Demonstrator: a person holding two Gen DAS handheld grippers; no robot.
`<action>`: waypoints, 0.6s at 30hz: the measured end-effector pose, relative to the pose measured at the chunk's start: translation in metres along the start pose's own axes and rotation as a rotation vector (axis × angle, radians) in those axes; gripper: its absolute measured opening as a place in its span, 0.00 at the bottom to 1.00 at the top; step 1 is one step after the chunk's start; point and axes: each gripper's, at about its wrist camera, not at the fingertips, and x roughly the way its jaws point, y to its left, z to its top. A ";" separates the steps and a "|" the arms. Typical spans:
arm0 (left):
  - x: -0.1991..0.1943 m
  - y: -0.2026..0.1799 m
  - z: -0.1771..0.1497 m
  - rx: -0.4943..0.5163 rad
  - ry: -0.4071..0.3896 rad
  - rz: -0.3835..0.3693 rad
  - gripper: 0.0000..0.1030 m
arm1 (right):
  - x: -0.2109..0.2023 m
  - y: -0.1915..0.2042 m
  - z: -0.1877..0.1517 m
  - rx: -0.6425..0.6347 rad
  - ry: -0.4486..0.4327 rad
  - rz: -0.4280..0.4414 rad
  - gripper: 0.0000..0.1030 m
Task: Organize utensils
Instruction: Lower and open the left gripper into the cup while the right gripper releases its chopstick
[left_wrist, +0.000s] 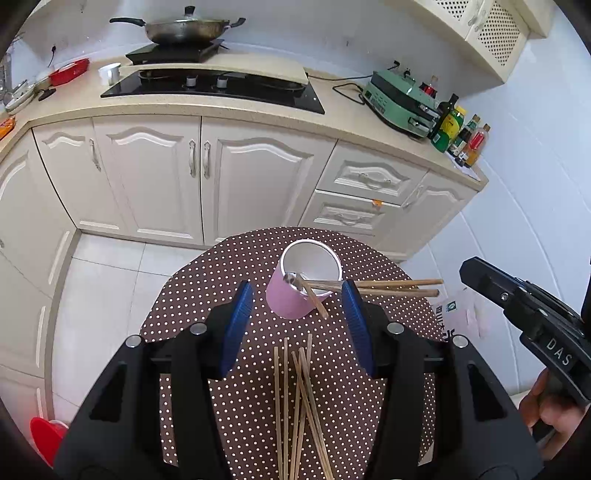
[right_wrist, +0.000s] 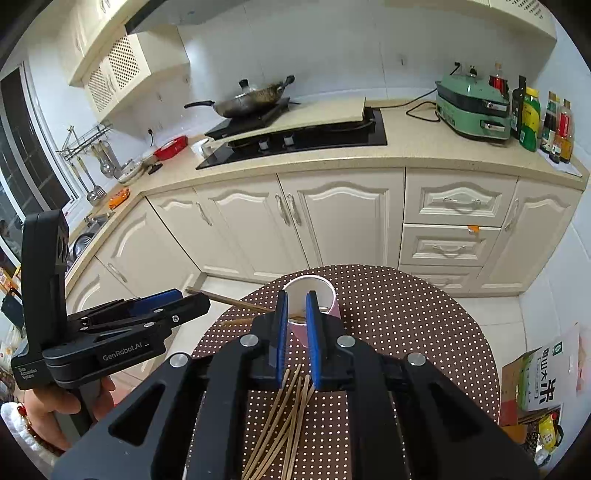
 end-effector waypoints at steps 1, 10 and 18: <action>-0.003 0.000 -0.001 0.000 -0.004 0.000 0.49 | -0.002 0.001 -0.001 -0.001 -0.003 -0.001 0.09; -0.026 0.002 -0.032 0.008 -0.010 -0.003 0.50 | -0.010 0.015 -0.031 -0.008 0.021 -0.004 0.10; -0.008 0.013 -0.068 0.000 0.081 0.013 0.50 | 0.003 0.022 -0.070 -0.004 0.107 -0.007 0.11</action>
